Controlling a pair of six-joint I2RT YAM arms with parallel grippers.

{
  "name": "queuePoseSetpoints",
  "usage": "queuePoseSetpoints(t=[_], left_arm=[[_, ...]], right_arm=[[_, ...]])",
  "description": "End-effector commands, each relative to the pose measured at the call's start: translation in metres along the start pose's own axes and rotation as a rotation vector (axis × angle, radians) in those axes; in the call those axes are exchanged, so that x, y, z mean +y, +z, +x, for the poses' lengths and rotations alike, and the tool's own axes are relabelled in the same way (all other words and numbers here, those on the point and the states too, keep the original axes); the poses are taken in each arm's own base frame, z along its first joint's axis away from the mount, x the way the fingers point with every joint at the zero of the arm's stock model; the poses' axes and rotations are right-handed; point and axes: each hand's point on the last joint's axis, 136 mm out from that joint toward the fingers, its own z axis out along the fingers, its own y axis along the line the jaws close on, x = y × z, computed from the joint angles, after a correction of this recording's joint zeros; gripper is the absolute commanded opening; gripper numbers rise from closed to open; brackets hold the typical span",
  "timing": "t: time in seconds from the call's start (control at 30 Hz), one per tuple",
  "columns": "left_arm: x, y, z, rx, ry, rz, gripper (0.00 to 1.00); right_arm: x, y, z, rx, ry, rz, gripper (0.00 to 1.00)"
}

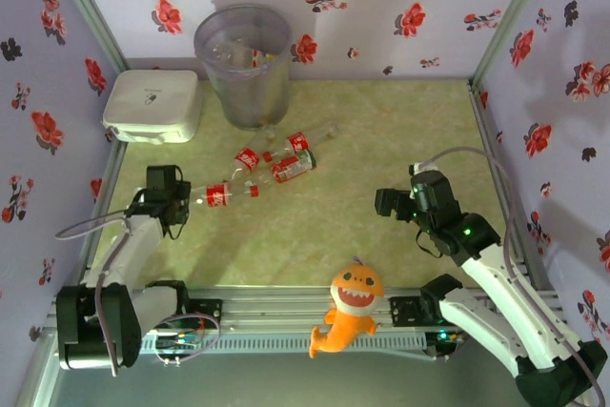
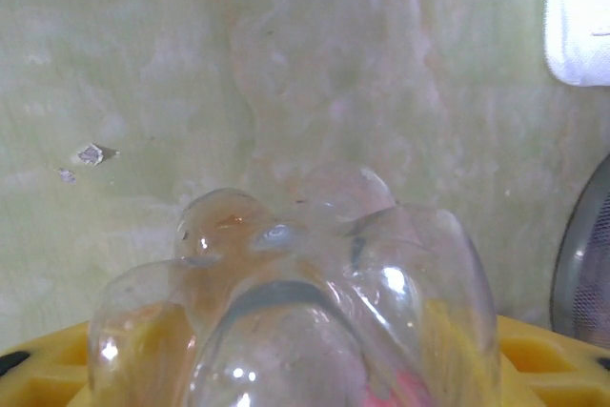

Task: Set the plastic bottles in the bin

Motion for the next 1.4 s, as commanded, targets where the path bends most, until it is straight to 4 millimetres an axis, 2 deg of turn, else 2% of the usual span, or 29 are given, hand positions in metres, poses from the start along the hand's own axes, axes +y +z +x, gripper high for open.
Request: queuePoseSetpoints(t=[0.0,0.23,0.37,0.57,0.8,0.93,1.03,1.13,1.23,1.37], left_arm=[[-0.010,-0.020,-0.014,-0.044,0.017,0.024,0.28],[-0.057,-0.064,-0.029,-0.080,0.055,0.150,0.27],[-0.094,-0.087,-0.039,-0.105,0.075,0.253,0.27],[-0.182,-0.133,-0.063,-0.190,0.125,0.461,0.27],[-0.296,-0.195,-0.105,-0.434,0.173,0.758,0.27],[-0.348,-0.226,-0.117,-0.557,0.204,0.929,0.21],[-0.381,-0.245,-0.113,-0.637,0.262,1.041,0.18],[-0.407,-0.258,-0.099,-0.723,0.362,1.109,0.17],[-0.430,-0.258,-0.080,-0.777,0.469,1.128,0.18],[-0.458,-0.247,-0.043,-0.805,0.641,1.133,0.21]], right_arm=[[-0.007,-0.003,0.001,-0.004,0.013,0.026,0.99],[-0.005,-0.003,0.001,-0.013,0.014,0.016,0.99],[-0.002,-0.001,-0.002,-0.006,0.012,0.010,0.99],[0.002,-0.001,-0.006,-0.010,0.022,-0.004,0.99],[0.003,-0.003,-0.005,-0.005,0.036,-0.015,0.99],[0.001,-0.006,-0.004,-0.009,0.042,-0.012,0.99],[0.000,-0.007,-0.003,-0.010,0.047,-0.007,0.99],[0.000,-0.006,-0.002,-0.006,0.050,-0.007,0.99],[0.000,-0.005,-0.001,-0.001,0.051,-0.006,0.99],[-0.001,-0.004,0.001,0.005,0.051,-0.003,0.99]])
